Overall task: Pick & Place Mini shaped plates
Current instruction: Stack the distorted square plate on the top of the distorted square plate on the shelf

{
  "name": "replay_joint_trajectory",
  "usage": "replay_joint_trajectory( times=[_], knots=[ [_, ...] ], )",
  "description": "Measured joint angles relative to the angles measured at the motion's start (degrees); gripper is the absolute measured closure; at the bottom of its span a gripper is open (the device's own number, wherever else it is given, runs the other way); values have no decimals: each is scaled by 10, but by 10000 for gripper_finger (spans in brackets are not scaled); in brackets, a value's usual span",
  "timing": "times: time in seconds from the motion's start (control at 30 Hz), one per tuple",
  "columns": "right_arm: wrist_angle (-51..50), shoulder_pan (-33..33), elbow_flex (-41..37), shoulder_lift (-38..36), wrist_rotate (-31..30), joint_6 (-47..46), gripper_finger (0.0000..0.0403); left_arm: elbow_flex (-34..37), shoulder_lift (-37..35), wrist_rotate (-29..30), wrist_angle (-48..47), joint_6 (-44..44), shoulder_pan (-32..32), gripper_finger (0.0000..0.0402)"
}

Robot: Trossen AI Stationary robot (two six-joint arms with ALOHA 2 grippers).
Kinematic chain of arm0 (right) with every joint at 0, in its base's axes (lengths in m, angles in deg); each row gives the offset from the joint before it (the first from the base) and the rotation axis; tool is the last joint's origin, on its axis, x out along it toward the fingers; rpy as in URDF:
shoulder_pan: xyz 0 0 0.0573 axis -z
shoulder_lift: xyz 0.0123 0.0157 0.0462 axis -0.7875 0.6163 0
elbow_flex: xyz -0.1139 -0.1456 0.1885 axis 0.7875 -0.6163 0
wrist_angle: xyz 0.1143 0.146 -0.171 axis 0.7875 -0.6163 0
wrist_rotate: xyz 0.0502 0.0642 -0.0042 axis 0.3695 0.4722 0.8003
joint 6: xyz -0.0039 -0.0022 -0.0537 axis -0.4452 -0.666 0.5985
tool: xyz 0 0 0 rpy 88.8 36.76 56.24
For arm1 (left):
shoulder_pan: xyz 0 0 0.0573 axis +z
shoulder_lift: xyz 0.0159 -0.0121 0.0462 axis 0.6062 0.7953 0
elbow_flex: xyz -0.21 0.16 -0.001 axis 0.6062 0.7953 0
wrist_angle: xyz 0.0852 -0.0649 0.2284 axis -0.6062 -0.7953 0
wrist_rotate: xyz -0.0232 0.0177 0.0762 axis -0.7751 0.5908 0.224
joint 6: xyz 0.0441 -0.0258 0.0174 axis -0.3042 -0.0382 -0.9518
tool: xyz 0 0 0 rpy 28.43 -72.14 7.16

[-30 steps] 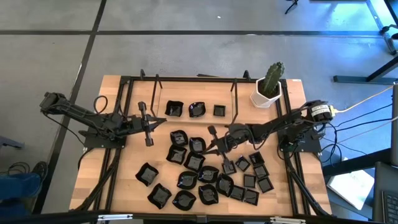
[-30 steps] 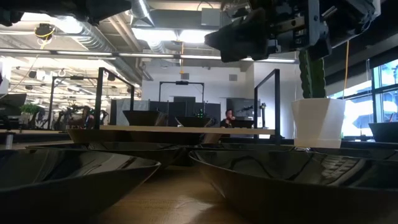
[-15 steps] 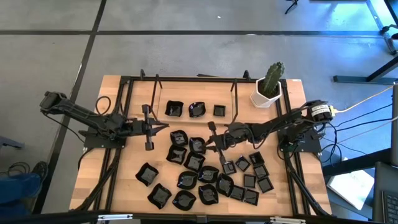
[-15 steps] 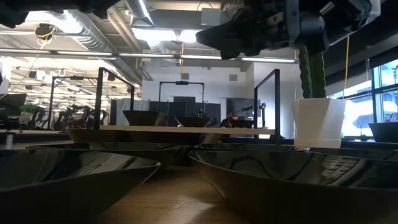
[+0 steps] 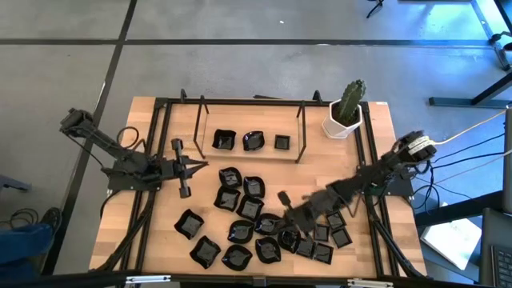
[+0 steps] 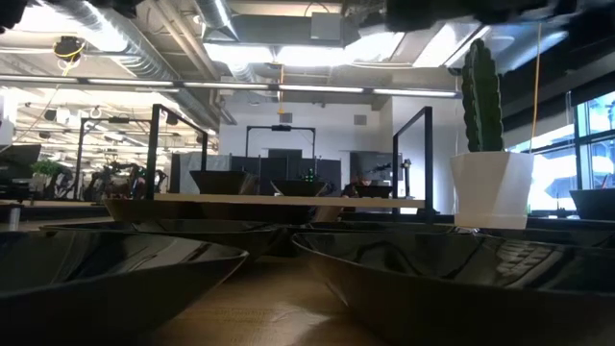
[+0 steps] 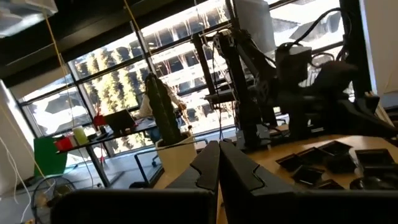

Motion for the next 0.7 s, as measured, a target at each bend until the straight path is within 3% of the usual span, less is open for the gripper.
replay_joint_trajectory(
  times=[0.07, 0.13, 0.47, 0.7],
  knots=[
    [4, -17, 0, -1, -68, 15, 400, 0, 0, 14, 2, -9, -14, 398],
    [11, -20, 0, -2, -98, 19, 400, 0, 0, 24, 2, -14, -20, 398],
    [38, 76, 3, -3, -97, -40, 401, 0, 1, 37, 4, -14, -20, 398],
    [37, 134, 3, -3, -97, -28, 402, 0, 1, 37, 4, -19, -20, 398]
  ],
)
